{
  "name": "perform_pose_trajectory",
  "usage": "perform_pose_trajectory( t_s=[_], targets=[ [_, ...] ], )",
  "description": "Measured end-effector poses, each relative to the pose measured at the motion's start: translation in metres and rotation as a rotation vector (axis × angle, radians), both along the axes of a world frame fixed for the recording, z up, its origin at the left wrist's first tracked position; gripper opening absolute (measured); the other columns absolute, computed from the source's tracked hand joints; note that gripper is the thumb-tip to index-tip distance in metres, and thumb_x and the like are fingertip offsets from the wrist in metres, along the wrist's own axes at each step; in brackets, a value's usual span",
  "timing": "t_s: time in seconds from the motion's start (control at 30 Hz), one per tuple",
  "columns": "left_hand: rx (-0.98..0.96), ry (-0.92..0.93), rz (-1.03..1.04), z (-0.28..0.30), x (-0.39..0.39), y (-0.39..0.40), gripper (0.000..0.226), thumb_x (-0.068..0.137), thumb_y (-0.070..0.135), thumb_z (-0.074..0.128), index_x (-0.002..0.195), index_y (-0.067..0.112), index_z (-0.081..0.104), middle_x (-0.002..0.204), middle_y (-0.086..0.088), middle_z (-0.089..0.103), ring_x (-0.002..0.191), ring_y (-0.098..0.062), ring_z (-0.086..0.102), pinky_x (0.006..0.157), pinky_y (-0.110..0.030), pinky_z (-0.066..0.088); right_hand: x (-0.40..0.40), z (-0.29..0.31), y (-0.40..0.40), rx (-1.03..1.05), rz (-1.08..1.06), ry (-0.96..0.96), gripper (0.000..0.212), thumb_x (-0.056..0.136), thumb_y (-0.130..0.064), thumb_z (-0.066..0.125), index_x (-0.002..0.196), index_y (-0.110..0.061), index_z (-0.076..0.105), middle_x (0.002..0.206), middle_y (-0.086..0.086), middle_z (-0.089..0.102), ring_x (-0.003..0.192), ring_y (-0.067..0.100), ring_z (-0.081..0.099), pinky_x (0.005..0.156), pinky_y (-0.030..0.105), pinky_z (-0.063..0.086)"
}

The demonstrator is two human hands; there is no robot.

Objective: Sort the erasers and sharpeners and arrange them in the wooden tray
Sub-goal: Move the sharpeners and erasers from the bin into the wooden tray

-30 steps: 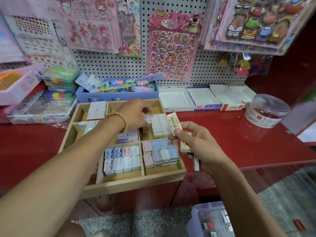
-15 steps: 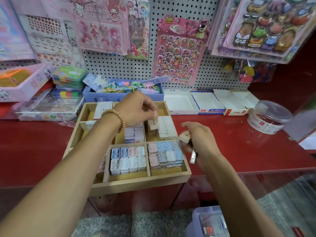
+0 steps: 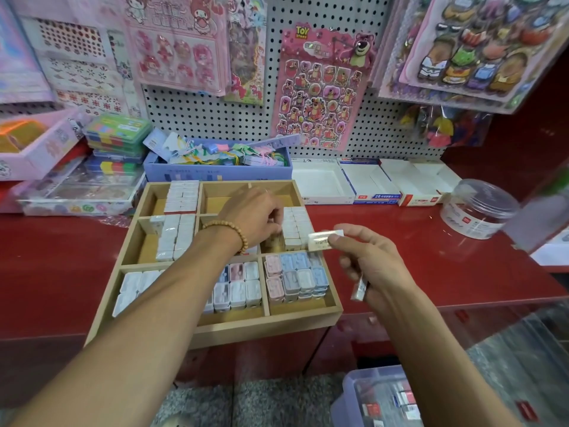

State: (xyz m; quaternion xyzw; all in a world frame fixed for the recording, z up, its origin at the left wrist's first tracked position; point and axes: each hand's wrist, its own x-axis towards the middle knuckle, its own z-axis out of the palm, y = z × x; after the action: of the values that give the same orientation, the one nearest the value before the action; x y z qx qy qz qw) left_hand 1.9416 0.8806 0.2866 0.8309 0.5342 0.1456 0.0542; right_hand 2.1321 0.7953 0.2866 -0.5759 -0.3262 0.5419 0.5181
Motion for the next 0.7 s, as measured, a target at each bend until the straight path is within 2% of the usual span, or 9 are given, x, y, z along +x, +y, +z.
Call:
perform_pose_trajectory(
  t_s=[0.1, 0.13, 0.2, 0.27, 0.4, 0.5, 0.57, 0.7],
  targets=[
    [-0.006, -0.097, 0.038, 0.006, 0.001, -0.003, 0.008, 0.086, 0.03, 0.071, 0.092, 0.024, 0.069, 0.092, 0.008, 0.064, 0.092, -0.013, 0.057, 0.078, -0.029, 0.047, -0.002, 0.002, 0.001, 0.03, 0.028, 0.051, 0.013, 0.087, -0.003, 0.071, 0.097, -0.011, 0.068, 0.069, 0.01, 0.055, 0.043, 0.008, 0.039, 0.033, 0.018, 0.032],
    [-0.018, -0.199, 0.042, 0.011, 0.002, -0.006, 0.007, 0.089, 0.03, 0.067, 0.089, 0.024, 0.068, 0.088, 0.009, 0.065, 0.087, -0.012, 0.059, 0.077, -0.029, 0.049, -0.004, 0.003, 0.002, 0.041, 0.037, 0.076, 0.013, 0.088, -0.003, 0.07, 0.097, -0.011, 0.067, 0.07, 0.011, 0.051, 0.043, 0.008, 0.037, 0.033, 0.018, 0.031],
    [-0.092, -0.437, 0.028, 0.022, 0.005, -0.016, 0.021, 0.094, 0.033, 0.059, 0.08, 0.019, 0.067, 0.079, 0.006, 0.067, 0.076, -0.013, 0.064, 0.071, -0.027, 0.05, -0.008, 0.005, 0.005, 0.077, 0.05, 0.122, 0.013, 0.089, -0.003, 0.068, 0.099, -0.011, 0.066, 0.068, 0.01, 0.044, 0.042, 0.008, 0.033, 0.033, 0.018, 0.029],
    [-0.255, -0.672, -0.017, 0.031, 0.009, -0.027, 0.028, 0.094, 0.034, 0.06, 0.079, 0.012, 0.068, 0.075, 0.0, 0.071, 0.069, -0.015, 0.069, 0.064, -0.024, 0.051, -0.013, 0.006, 0.008, 0.11, 0.057, 0.162, 0.014, 0.089, -0.002, 0.067, 0.1, -0.01, 0.065, 0.069, 0.009, 0.042, 0.042, 0.008, 0.03, 0.034, 0.019, 0.027],
    [-0.465, -0.868, -0.073, 0.031, 0.007, -0.037, 0.011, 0.083, 0.014, 0.075, 0.089, 0.007, 0.069, 0.078, -0.005, 0.067, 0.066, -0.016, 0.07, 0.053, -0.023, 0.052, -0.019, 0.009, 0.009, 0.137, 0.064, 0.207, 0.014, 0.088, 0.0, 0.067, 0.095, -0.012, 0.065, 0.061, 0.003, 0.043, 0.04, 0.006, 0.029, 0.035, 0.018, 0.023],
    [-0.464, -0.887, -0.089, 0.033, 0.002, -0.036, 0.015, 0.079, 0.001, 0.075, 0.089, 0.01, 0.069, 0.085, -0.011, 0.065, 0.067, -0.018, 0.07, 0.056, -0.026, 0.057, -0.022, 0.009, 0.01, 0.127, 0.042, 0.157, 0.012, 0.087, -0.001, 0.069, 0.091, -0.012, 0.065, 0.062, 0.004, 0.048, 0.04, 0.006, 0.03, 0.034, 0.018, 0.025],
    [-0.418, -0.846, -0.066, 0.037, -0.006, -0.032, 0.017, 0.079, 0.0, 0.076, 0.087, 0.014, 0.07, 0.082, -0.007, 0.062, 0.067, -0.014, 0.066, 0.059, -0.025, 0.055, -0.022, 0.009, 0.01, 0.099, -0.03, 0.121, 0.008, 0.087, -0.005, 0.071, 0.089, -0.012, 0.066, 0.065, 0.004, 0.053, 0.042, 0.008, 0.031, 0.034, 0.019, 0.027],
    [-0.203, -0.462, 0.03, 0.032, -0.017, -0.023, 0.017, 0.077, 0.016, 0.081, 0.088, 0.023, 0.069, 0.075, 0.012, 0.057, 0.067, -0.006, 0.053, 0.065, -0.02, 0.049, -0.011, 0.004, 0.011, 0.044, -0.231, 0.247, 0.013, 0.089, -0.013, 0.07, 0.083, -0.014, 0.059, 0.055, -0.004, 0.042, 0.042, 0.008, 0.031, 0.036, 0.02, 0.026]
  ],
)
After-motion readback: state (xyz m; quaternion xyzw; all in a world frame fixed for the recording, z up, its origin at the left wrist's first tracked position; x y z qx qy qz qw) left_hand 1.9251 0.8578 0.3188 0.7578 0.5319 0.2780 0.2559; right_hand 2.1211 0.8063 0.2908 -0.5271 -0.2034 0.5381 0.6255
